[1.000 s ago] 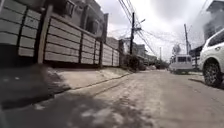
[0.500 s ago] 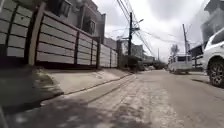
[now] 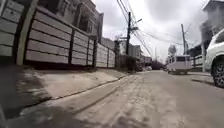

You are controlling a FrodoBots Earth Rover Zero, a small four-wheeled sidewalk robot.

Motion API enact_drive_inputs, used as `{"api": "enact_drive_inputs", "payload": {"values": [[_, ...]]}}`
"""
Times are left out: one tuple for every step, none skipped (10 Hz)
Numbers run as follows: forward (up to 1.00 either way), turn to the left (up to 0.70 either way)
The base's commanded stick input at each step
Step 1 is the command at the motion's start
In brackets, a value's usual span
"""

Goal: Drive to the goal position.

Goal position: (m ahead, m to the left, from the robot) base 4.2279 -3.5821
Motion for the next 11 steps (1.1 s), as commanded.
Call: {"api": "enact_drive_inputs", "payload": {"values": [[0.70,0.00],[0.70,0.00],[0.70,-0.15],[0.70,-0.28],[0.70,-0.35],[0.70,-0.35],[0.70,-0.35],[0.70,-0.35],[0.70,-0.35],[0.70,-0.13],[0.70,0.00]]}}
